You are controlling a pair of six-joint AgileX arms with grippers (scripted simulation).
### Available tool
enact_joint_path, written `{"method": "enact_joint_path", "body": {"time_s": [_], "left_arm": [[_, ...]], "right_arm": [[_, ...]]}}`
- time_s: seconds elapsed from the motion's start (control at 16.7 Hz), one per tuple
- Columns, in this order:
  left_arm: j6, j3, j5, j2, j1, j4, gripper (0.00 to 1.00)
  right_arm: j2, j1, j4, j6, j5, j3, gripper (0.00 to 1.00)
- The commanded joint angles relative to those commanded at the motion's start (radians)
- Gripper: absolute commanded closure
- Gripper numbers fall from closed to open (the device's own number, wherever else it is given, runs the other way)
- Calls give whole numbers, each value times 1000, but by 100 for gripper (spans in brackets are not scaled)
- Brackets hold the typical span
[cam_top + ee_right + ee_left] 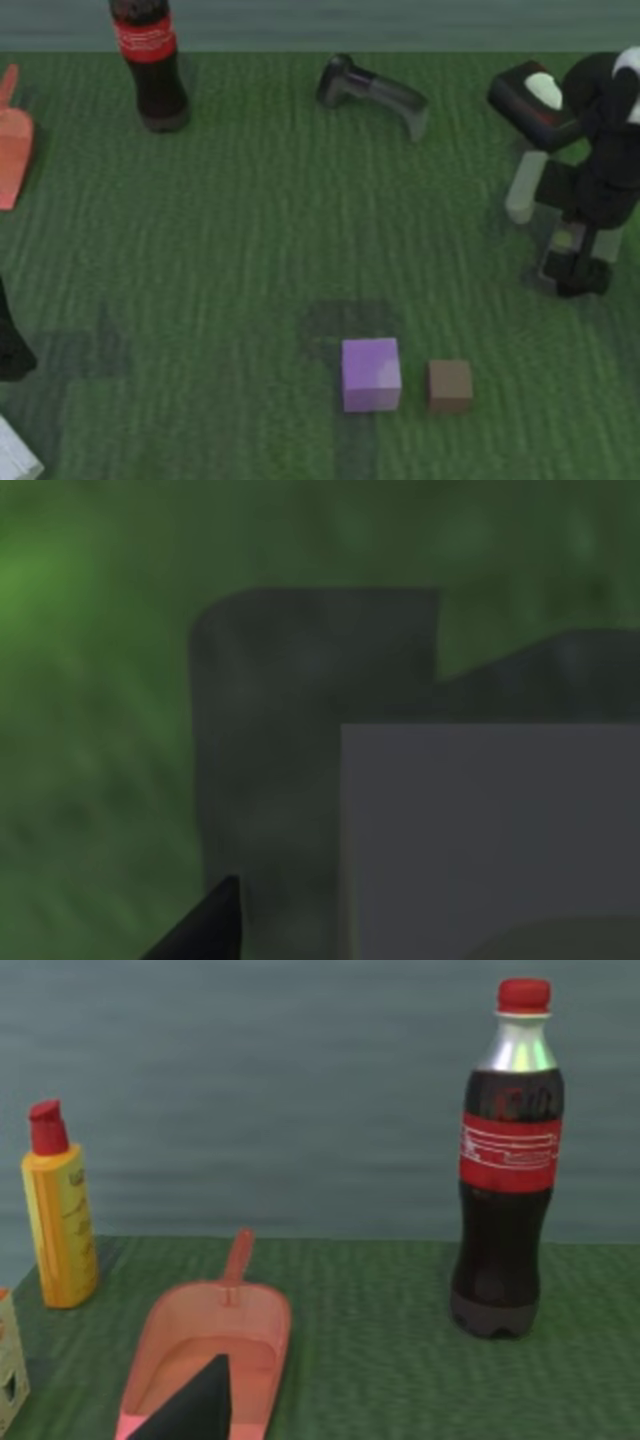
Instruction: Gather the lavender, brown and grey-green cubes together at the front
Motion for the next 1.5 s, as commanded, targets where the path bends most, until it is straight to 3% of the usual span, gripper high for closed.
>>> {"method": "enact_joint_path", "body": {"time_s": [0.6,1.2,1.5], "left_arm": [[0,0,0,0,0,0,0],[0,0,0,0,0,0,0],[0,0,0,0,0,0,0]], "right_arm": [[0,0,0,0,0,0,98],[-15,-1,-13,4,-1,1,100],[-71,2,-162,2,-2,87,100]]}}
